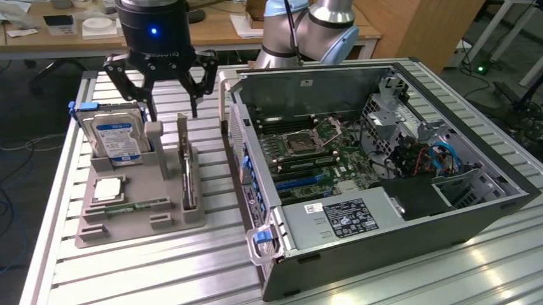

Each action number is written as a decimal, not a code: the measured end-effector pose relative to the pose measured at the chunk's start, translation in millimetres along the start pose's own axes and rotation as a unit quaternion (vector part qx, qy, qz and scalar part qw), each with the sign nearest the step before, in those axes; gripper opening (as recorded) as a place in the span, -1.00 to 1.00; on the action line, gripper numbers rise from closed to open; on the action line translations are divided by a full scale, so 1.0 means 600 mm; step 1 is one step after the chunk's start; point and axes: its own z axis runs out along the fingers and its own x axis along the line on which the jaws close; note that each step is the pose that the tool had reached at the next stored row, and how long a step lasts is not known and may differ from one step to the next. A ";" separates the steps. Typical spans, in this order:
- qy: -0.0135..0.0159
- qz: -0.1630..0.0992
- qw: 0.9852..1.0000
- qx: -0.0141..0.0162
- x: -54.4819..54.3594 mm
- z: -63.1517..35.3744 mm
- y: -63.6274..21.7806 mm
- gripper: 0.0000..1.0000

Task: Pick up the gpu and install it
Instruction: 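Pick up the gpu and move the gpu toward the slot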

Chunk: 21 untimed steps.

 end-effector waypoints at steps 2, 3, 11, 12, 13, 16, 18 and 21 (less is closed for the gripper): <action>0.000 0.002 1.000 0.000 0.000 0.003 0.000 0.29; 0.000 0.002 1.000 0.000 0.000 0.004 0.000 0.29; 0.002 0.000 1.000 0.001 0.001 0.022 -0.002 0.29; 0.002 -0.003 1.000 0.001 0.000 0.024 -0.002 0.29; 0.003 -0.006 1.000 0.001 0.001 0.026 -0.002 0.29; 0.003 -0.009 1.000 0.001 0.001 0.030 -0.002 0.29; 0.003 -0.009 1.000 0.001 0.001 0.032 -0.002 0.29; 0.003 -0.009 1.000 0.001 0.001 0.037 -0.002 0.29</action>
